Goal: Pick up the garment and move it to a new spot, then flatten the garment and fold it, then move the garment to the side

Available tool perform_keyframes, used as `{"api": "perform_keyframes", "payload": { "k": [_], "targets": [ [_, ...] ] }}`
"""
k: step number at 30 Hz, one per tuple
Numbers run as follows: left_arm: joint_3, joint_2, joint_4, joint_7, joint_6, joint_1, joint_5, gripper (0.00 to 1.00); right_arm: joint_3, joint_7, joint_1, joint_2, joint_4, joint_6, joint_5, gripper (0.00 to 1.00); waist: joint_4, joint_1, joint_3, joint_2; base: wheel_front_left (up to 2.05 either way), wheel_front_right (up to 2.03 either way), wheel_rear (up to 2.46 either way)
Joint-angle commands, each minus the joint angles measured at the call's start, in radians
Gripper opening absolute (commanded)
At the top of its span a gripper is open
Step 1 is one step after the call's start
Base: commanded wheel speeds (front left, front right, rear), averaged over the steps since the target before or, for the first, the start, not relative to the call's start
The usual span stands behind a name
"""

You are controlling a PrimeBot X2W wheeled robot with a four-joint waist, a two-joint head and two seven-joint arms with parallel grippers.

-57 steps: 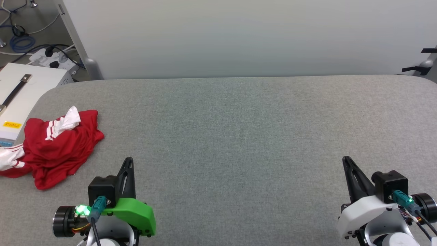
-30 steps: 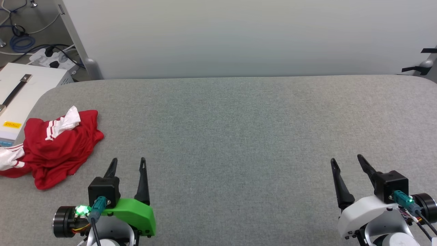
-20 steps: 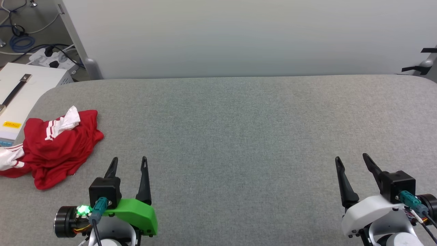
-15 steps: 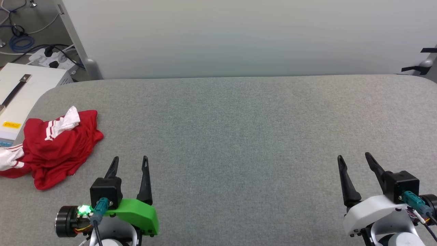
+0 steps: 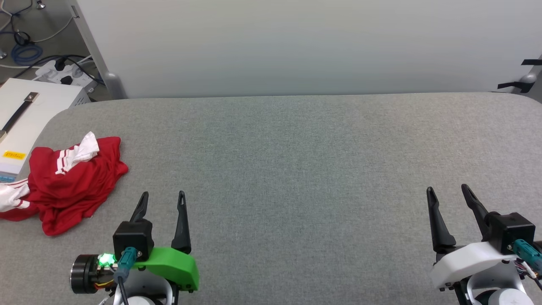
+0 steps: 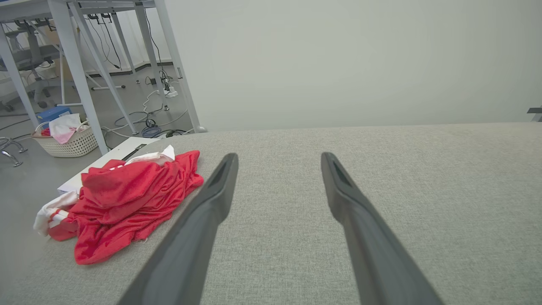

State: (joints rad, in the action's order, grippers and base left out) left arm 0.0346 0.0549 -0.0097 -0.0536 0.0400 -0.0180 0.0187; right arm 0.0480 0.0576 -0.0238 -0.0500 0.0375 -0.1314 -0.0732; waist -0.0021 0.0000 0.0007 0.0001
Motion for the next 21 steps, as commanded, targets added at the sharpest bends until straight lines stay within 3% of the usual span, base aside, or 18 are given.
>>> {"api": "perform_keyframes", "payload": {
  "k": [1, 21],
  "targets": [
    [0.005, -0.001, -0.004, -0.012, 0.008, -0.001, 0.006, 1.00, 0.005, 0.011, -0.013, 0.000, 0.009, 0.000, -0.011, 1.00, 0.000, 0.0000, 0.000, -0.0001, 0.00, 0.00, 0.00],
    [0.028, -0.002, -0.001, -0.054, 0.027, -0.008, 0.012, 1.00, 0.017, 0.052, -0.035, 0.000, 0.034, 0.000, -0.042, 1.00, 0.003, 0.0000, 0.001, -0.0001, 0.00, 0.00, 0.00]
  ]
}}
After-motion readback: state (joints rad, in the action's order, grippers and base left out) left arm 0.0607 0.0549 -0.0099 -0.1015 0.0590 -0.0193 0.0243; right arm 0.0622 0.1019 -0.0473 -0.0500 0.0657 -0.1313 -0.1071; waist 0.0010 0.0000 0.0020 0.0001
